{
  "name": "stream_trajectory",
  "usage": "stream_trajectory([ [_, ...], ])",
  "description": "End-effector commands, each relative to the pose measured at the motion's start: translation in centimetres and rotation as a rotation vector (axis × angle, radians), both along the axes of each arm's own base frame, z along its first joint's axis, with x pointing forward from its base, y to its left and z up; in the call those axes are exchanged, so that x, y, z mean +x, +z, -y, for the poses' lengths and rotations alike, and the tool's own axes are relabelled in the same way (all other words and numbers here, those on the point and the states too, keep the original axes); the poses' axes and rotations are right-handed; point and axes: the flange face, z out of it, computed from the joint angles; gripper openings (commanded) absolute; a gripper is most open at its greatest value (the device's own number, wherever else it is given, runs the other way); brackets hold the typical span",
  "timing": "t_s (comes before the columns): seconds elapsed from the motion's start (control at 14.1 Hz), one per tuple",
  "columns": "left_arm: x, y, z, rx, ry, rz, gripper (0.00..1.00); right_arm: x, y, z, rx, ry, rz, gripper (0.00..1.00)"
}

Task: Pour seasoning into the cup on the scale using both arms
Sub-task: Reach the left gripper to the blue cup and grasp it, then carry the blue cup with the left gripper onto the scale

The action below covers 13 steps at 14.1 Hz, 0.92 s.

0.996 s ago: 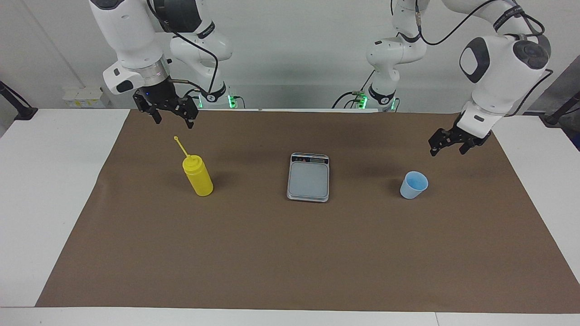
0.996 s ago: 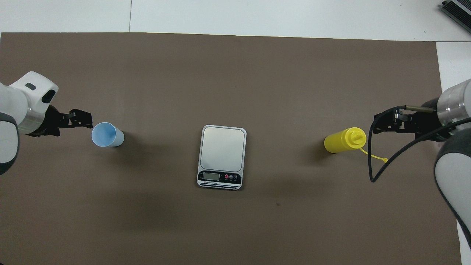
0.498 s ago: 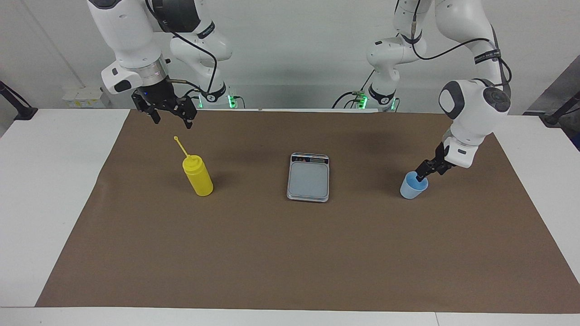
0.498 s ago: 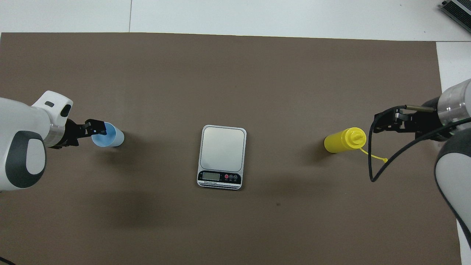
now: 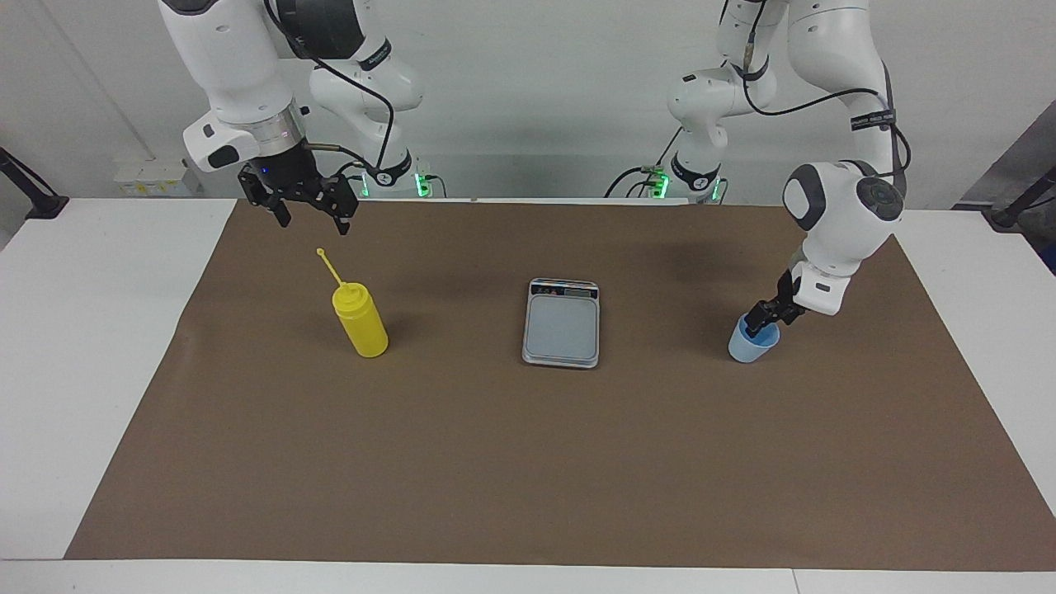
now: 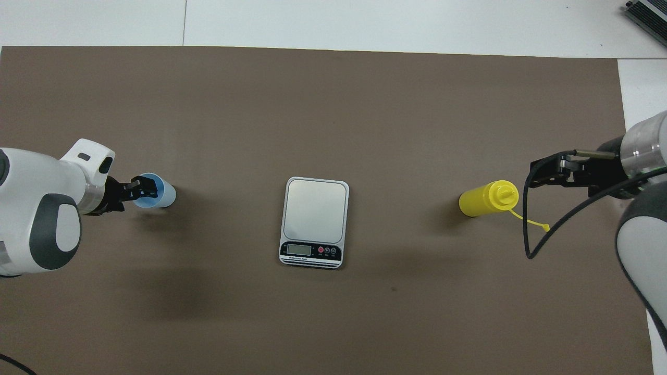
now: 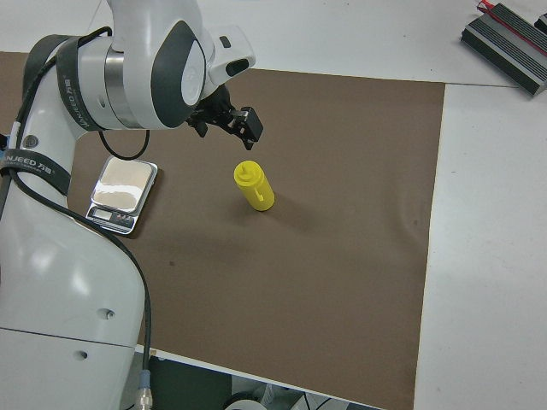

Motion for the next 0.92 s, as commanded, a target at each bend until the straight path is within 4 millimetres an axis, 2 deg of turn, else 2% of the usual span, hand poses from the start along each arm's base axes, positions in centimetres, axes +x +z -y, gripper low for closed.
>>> stream_trajectory([
  [0.0, 0.1, -0.7, 0.5, -0.008, -0.004, 0.024, 0.24, -0.3, 0.2, 0.4, 0.001, 0.016, 0.011, 1.0],
  [0.07, 0.2, -1.3, 1.5, -0.01, -0.026, 0.022, 0.0, -0.3, 0.1, 0.4, 0.012, 0.015, 0.007, 1.0],
  [0.21, 0.3, -1.1, 1.7, -0.004, -0.043, 0.01, 0.0, -0.3, 0.1, 0.3, 0.015, 0.015, 0.005, 1.0],
  [0.36, 1.3, 0.5, 1.9, 0.003, -0.064, -0.012, 0.0, -0.3, 0.1, 0.7, 0.015, 0.009, 0.005, 1.0],
  [0.5, 3.0, 4.6, 2.1, -0.003, -0.077, -0.039, 0.0, -0.3, 0.1, 1.0, 0.015, 0.001, 0.005, 1.0],
  [0.71, 4.1, 9.5, 3.2, -0.011, -0.108, -0.07, 0.0, -0.3, 0.1, 0.9, 0.015, 0.004, 0.004, 1.0],
  [0.85, 4.2, 11.8, 6.8, -0.019, -0.168, -0.08, 0.0, -0.4, 0.1, 1.0, 0.015, 0.009, -0.002, 1.0],
])
